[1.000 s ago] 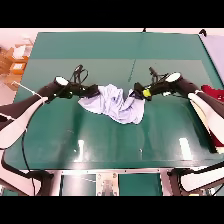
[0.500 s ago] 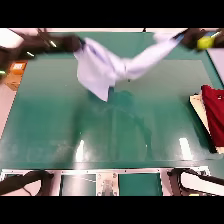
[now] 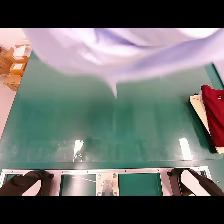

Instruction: Fold the shirts.

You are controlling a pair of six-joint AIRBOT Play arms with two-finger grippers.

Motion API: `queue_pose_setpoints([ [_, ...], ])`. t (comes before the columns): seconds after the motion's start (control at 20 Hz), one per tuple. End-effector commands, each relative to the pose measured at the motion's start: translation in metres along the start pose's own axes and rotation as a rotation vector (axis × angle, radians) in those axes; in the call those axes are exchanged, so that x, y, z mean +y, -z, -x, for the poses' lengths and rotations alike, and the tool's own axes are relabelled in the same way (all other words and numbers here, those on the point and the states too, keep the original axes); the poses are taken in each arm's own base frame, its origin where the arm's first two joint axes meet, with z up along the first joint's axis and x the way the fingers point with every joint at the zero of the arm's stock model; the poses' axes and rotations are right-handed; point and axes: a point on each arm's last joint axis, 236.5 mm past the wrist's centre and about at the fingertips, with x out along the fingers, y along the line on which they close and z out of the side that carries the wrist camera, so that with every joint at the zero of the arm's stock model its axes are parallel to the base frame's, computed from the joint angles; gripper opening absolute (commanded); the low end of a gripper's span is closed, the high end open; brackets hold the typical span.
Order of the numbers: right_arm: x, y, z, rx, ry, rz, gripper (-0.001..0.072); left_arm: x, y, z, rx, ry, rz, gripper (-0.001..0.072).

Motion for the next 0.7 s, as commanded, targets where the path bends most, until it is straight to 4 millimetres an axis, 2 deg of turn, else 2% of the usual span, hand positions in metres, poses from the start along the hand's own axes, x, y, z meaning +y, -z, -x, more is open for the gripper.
queue_pose_setpoints([
  [0.0,-0.023,0.062,-0.009,0.202,0.022,-0.093,0.0015,0.017,0.069,-0.020,0.241,-0.043,0.028,0.0031],
  [0.05,-0.035,0.093,-0.021,0.286,0.015,-0.155,0.0015,0.021,0.094,-0.036,0.306,-0.037,0.047,0.0031],
  [0.15,-0.055,0.172,-0.046,0.469,-0.009,-0.295,0.0015,0.028,0.157,-0.073,0.441,-0.027,0.094,0.0031],
  [0.25,-0.074,0.266,-0.072,0.613,-0.007,-0.442,0.0016,0.037,0.226,-0.109,0.564,-0.027,0.141,0.0031],
  [0.4,-0.117,0.396,-0.101,0.668,0.149,-0.621,0.0016,0.050,0.342,-0.164,0.742,-0.031,0.196,0.0031],
  [0.45,-0.136,0.431,-0.107,0.674,0.216,-0.640,0.0016,0.054,0.378,-0.183,0.790,-0.029,0.207,0.0031],
  [0.5,-0.153,0.454,-0.114,0.679,0.271,-0.658,0.0016,0.059,0.405,-0.201,0.814,-0.028,0.208,0.0032],
  [0.55,-0.168,0.469,-0.123,0.685,0.301,-0.663,0.0015,0.065,0.428,-0.219,0.831,-0.038,0.217,0.0031],
  [0.65,-0.189,0.484,-0.146,0.713,0.313,-0.656,0.0015,0.074,0.452,-0.249,0.845,-0.045,0.224,0.0032],
])
